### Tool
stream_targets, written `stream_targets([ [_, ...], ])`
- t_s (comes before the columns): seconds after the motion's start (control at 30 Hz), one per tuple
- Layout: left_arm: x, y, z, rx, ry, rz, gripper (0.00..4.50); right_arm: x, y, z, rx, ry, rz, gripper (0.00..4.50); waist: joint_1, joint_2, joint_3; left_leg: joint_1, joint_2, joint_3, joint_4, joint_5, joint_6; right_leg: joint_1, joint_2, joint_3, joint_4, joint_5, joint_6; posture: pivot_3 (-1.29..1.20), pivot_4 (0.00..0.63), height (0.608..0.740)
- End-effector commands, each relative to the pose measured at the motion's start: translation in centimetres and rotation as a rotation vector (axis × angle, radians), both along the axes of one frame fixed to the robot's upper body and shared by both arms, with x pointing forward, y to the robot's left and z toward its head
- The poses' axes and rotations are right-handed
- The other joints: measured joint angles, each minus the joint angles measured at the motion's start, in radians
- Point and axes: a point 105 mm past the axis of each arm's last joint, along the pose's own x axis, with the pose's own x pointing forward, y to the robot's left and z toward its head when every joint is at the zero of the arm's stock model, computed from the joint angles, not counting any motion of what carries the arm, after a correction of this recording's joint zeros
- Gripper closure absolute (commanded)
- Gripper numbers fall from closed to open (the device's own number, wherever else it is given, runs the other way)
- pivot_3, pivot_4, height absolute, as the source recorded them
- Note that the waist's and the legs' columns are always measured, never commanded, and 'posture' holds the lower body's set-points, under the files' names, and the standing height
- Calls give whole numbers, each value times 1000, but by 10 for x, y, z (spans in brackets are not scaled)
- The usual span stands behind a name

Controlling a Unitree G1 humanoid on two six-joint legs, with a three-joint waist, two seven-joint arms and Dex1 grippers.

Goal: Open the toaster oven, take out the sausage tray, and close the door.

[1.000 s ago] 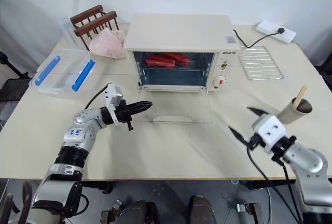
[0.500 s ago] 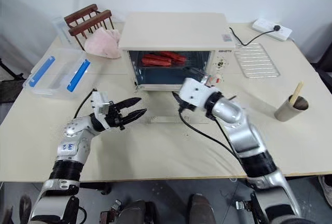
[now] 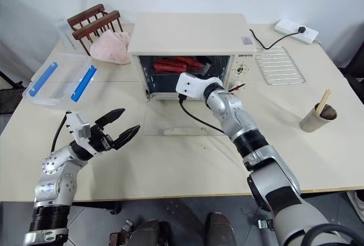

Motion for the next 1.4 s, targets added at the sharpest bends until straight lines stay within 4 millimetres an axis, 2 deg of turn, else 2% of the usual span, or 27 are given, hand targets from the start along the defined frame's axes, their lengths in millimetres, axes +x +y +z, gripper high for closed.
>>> stream_targets([
  [0.03,-5,-1,9,-12,-37,2,0,5,3,4,-20,-26,-14,406,1,0,0,0,0,0,0,0,0,0,0,0,0,0,0,0,150,740],
  [0.07,-6,-1,9,-13,-37,0,0,6,2,3,-27,-25,-22,584,1,0,0,0,0,0,0,0,0,0,0,0,0,0,0,0,150,740],
  [0.43,-6,-7,8,-22,-24,-31,0,15,-7,7,-56,-69,-75,4410,-10,0,0,0,0,0,-1,0,0,0,0,0,0,0,0,0,150,740],
  [0.57,-3,-8,9,-25,-20,-41,0,11,-3,13,-61,-81,-37,4478,-16,0,0,0,0,0,-1,0,0,0,0,0,0,0,0,0,150,740],
  [0.77,6,-13,17,-31,-18,-74,0,-9,7,22,-78,-81,106,4478,-19,0,0,-1,0,-1,-2,0,0,-1,0,0,-1,0,0,0,150,740],
  [0.93,17,-19,32,-43,-33,-113,0,-24,12,26,-100,-73,170,4478,-26,0,0,-1,0,0,-3,0,0,-2,1,0,-1,0,0,0,150,740],
  [1.17,30,-28,53,-37,-88,-173,0,-25,16,32,-90,-84,171,4478,-30,0,0,-1,1,1,-3,1,-1,-2,2,0,-2,0,0,0,150,740],
  [1.4,42,-27,72,-24,-131,-190,0,-22,17,34,-87,-92,169,4478,-34,0,0,-1,1,1,-4,1,-1,-3,2,0,-1,0,0,0,150,740],
])
